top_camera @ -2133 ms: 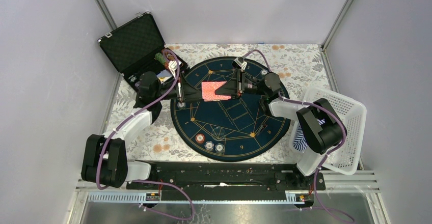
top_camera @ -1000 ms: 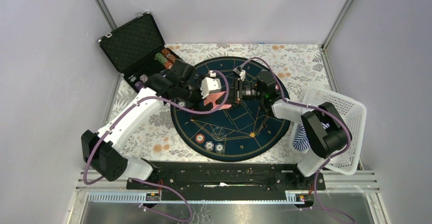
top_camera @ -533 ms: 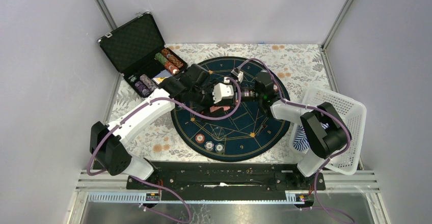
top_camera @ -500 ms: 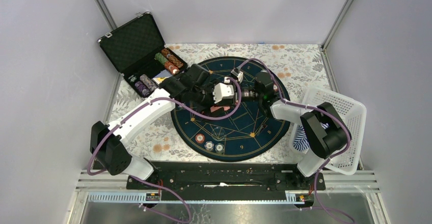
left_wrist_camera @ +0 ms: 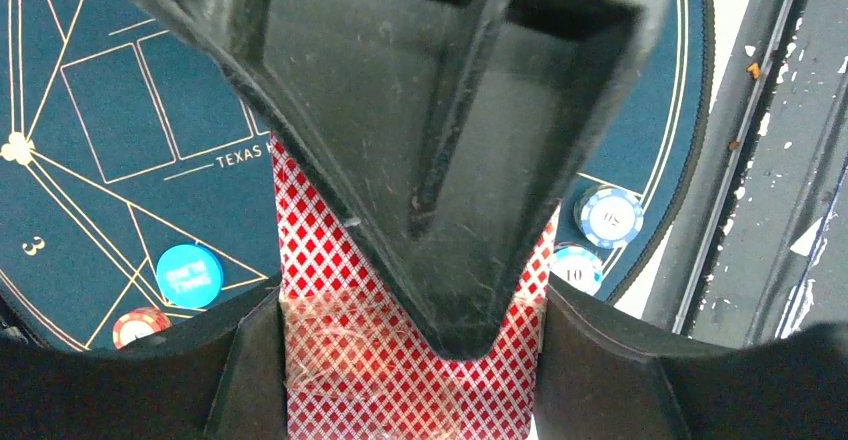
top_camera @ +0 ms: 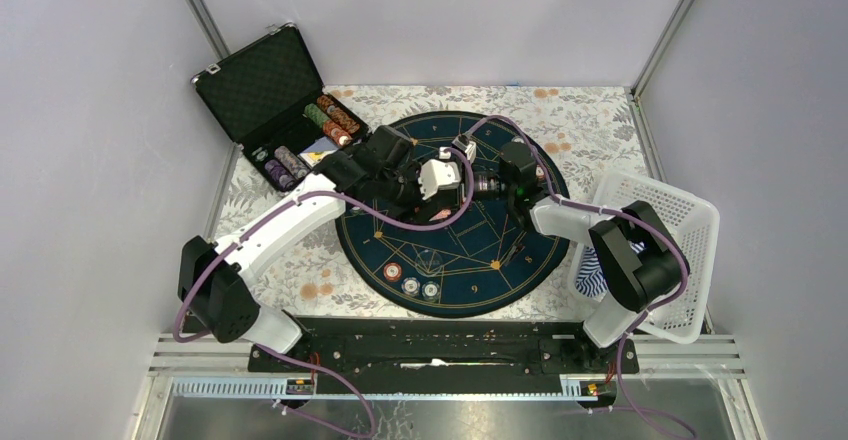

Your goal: Distribute texas hold em gaming equipment

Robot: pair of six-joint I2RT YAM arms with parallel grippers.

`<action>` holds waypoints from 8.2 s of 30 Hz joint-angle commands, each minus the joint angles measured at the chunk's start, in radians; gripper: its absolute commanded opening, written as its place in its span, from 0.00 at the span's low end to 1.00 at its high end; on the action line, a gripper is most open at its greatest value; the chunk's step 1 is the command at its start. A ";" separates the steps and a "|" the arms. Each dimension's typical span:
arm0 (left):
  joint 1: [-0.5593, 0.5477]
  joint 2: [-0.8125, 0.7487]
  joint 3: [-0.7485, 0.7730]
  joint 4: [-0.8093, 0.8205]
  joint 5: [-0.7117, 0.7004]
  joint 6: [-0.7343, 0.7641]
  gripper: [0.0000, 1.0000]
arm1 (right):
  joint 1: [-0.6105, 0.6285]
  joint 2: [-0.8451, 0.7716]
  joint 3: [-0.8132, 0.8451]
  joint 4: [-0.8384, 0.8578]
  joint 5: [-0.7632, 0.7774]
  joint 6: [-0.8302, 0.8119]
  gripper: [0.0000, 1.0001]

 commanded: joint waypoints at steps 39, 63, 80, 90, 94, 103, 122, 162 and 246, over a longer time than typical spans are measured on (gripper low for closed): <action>0.063 -0.097 -0.102 0.101 0.113 -0.029 0.00 | -0.074 -0.070 0.107 -0.250 -0.090 -0.205 0.59; 0.106 -0.129 -0.109 0.106 0.141 -0.054 0.00 | -0.070 -0.045 0.185 -0.619 -0.023 -0.468 0.32; 0.107 -0.131 -0.110 0.117 0.191 -0.056 0.00 | -0.037 -0.021 0.182 -0.502 -0.060 -0.366 0.55; 0.133 -0.152 -0.114 0.123 0.199 -0.060 0.00 | -0.052 -0.026 0.191 -0.563 -0.064 -0.403 0.29; 0.141 -0.157 -0.121 0.123 0.203 -0.059 0.00 | -0.063 -0.037 0.189 -0.557 -0.070 -0.398 0.24; 0.147 -0.162 -0.124 0.122 0.217 -0.056 0.00 | -0.081 -0.056 0.185 -0.561 -0.073 -0.395 0.21; 0.146 -0.134 -0.109 0.137 0.250 -0.061 0.00 | -0.021 -0.004 0.201 -0.402 -0.096 -0.245 0.71; 0.079 -0.017 -0.010 0.004 0.092 -0.020 0.60 | -0.005 0.007 0.181 -0.404 -0.081 -0.245 0.00; 0.177 -0.140 -0.131 0.075 0.183 -0.013 0.00 | -0.034 0.025 0.289 -0.679 -0.014 -0.447 0.24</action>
